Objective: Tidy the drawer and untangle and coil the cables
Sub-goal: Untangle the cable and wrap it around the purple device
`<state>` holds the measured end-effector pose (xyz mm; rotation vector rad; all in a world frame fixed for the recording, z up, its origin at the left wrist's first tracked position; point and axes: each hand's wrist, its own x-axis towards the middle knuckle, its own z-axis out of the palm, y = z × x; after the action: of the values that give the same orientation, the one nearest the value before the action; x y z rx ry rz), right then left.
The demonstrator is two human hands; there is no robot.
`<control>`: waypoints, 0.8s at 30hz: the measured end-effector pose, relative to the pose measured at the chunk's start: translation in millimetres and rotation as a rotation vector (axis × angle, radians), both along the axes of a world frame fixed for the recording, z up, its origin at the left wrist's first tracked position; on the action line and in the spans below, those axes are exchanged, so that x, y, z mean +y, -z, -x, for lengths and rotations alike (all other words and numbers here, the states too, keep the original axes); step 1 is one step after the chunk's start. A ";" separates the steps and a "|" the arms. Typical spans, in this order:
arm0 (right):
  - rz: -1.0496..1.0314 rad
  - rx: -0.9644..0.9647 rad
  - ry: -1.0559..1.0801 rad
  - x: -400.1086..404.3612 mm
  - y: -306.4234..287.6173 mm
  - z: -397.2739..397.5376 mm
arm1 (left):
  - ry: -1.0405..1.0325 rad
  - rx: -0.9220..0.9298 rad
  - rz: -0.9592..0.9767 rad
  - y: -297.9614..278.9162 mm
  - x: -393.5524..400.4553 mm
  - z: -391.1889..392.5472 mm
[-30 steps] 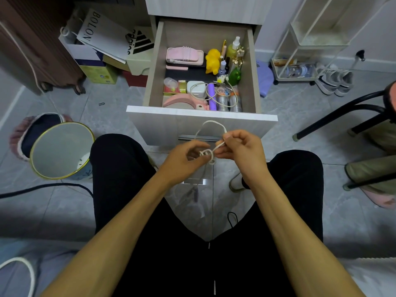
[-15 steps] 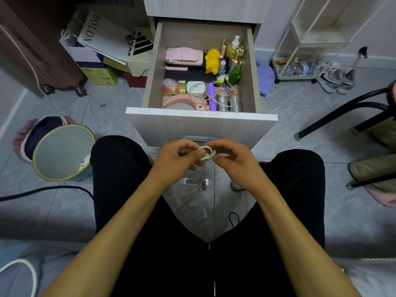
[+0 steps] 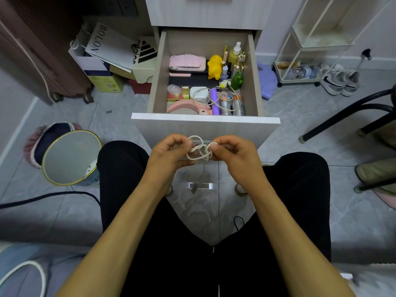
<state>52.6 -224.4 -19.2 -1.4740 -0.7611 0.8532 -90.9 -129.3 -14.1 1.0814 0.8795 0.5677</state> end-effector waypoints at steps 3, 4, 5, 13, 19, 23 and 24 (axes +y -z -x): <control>-0.008 0.015 0.027 0.4 0.9 2.5 | 0.087 0.017 -0.017 -2.8 2.3 3.2; -0.012 0.016 0.033 0.6 0.4 3.5 | 0.110 0.026 -0.025 -3.5 2.1 4.2; -0.015 0.016 0.035 1.3 0.3 4.3 | 0.122 0.033 -0.032 -3.7 1.9 4.3; 0.007 0.150 0.003 -0.6 4.6 1.9 | 0.120 0.053 -0.069 -1.5 4.9 1.0; 0.139 -0.054 -0.259 -10.8 7.1 -4.3 | 0.129 0.033 -0.053 2.2 11.3 4.1; 0.229 -0.041 -0.309 -9.5 5.5 -6.9 | 0.144 0.022 -0.019 2.6 13.3 2.8; 0.227 -0.017 -0.319 -8.4 3.5 -6.0 | 0.150 0.019 -0.015 2.7 13.4 2.6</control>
<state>58.6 -232.7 -22.6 -1.5837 -0.9529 1.2014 -93.4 -116.0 -16.8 1.1576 0.8040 0.4408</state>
